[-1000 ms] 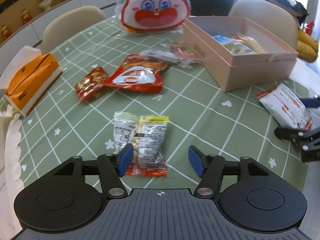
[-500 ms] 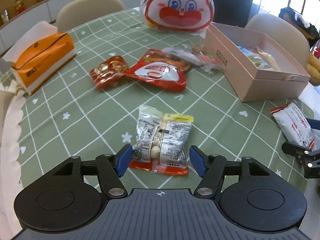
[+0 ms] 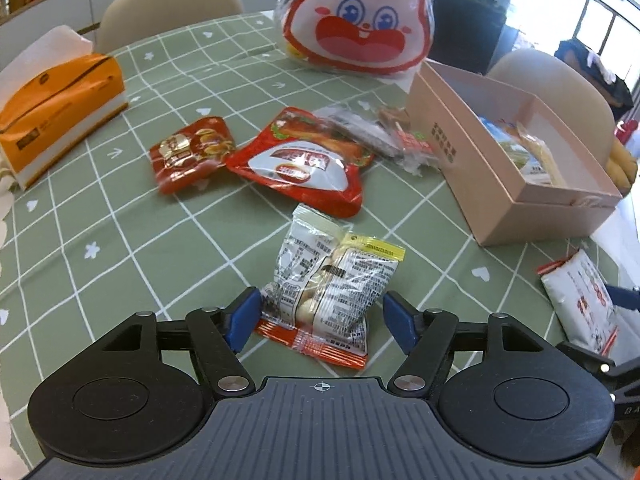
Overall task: Organize snacks
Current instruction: 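Close the left gripper on the clear peanut bag and lift it while the right gripper holds the white bag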
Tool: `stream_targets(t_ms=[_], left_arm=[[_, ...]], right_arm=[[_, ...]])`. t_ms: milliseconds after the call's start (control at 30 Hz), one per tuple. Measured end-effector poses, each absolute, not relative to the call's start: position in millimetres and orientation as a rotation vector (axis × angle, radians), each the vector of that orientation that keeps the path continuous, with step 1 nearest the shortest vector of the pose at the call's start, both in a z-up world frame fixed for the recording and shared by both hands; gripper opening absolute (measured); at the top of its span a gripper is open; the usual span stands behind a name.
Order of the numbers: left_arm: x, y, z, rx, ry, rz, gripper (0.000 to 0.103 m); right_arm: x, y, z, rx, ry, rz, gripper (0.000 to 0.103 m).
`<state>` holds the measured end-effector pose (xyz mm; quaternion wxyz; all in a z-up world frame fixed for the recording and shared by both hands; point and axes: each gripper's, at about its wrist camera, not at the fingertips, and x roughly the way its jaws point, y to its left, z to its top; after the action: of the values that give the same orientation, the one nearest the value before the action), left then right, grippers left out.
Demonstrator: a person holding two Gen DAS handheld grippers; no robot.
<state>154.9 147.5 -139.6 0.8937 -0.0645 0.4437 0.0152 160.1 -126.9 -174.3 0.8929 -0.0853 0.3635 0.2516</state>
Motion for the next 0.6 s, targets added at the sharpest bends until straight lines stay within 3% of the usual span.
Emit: stream_targets(t_ms=[167,433,600], left_arm=[[152.7,142.2,-137.4,-0.161,0.920,0.012,0.063],[130.7,103.7,-130.8,-0.104,1.009,-0.133,0.063],[104.0,81.9,-120.8,0.005,0.971,-0.148,0.061]], right_arm=[[164.4,-126.3,-172.1,-0.212,0.791,0.567,0.103],[154.1,-130.3,-176.3,-0.193,0.741,0.552,0.103],[154.2,-131.2,-176.0,-0.189,0.736,0.554,0.103]])
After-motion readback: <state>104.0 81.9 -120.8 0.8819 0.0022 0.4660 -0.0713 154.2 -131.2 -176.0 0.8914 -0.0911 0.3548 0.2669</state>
